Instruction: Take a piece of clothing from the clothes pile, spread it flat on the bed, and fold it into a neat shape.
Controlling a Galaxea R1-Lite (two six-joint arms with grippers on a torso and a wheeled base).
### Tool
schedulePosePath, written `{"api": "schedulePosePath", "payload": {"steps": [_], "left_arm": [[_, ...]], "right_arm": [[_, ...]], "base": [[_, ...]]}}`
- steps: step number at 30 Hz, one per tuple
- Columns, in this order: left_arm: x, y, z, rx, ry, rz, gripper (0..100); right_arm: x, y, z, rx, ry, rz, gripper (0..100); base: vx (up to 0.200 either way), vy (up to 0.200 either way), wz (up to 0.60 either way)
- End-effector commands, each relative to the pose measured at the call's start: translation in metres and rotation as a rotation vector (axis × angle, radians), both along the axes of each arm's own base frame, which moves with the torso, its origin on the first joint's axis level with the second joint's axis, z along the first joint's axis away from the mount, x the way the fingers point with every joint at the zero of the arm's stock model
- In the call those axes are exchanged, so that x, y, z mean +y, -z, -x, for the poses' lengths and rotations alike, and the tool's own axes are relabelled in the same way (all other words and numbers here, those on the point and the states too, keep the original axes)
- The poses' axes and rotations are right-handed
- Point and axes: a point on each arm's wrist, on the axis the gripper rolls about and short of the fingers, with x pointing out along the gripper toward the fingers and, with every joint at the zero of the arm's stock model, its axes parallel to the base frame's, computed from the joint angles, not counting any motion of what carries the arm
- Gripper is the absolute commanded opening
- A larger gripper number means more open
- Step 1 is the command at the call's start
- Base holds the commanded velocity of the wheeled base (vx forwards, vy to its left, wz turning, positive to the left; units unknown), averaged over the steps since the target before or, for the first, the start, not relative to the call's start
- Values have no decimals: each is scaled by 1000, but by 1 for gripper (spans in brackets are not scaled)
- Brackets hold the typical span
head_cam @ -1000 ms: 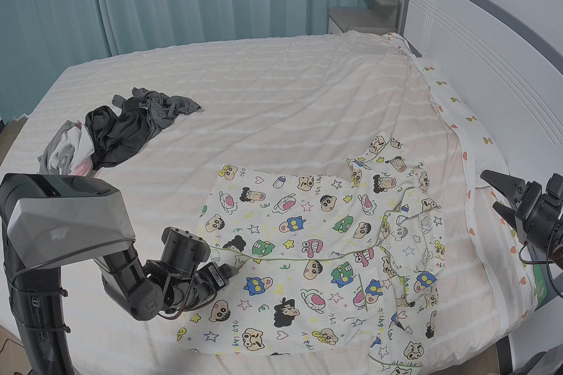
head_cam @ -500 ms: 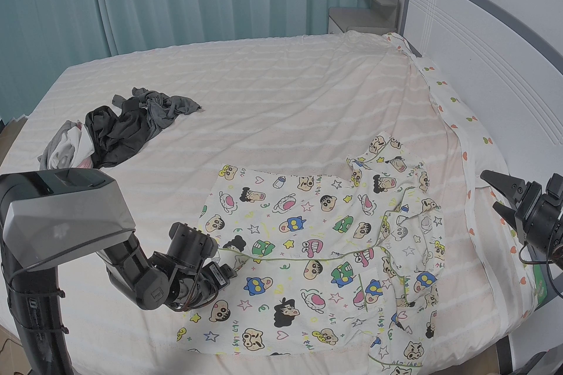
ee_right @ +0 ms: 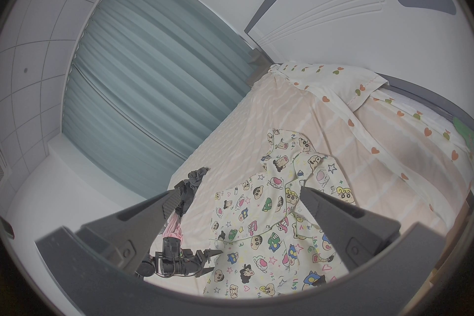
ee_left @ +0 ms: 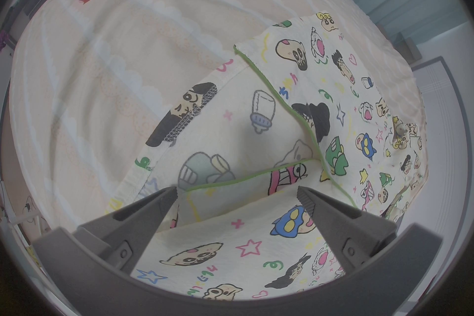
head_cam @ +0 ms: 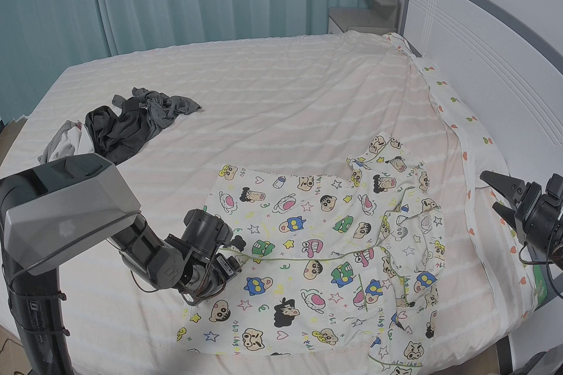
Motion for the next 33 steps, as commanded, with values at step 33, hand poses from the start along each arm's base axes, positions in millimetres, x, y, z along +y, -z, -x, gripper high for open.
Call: {"api": "schedulePosePath", "payload": {"steps": [33], "left_arm": [[-4,4,-9,76,-73,-50,100]], "right_arm": [[0,0,0,2,-3,1,100]], "base": [[0,0,0]]}}
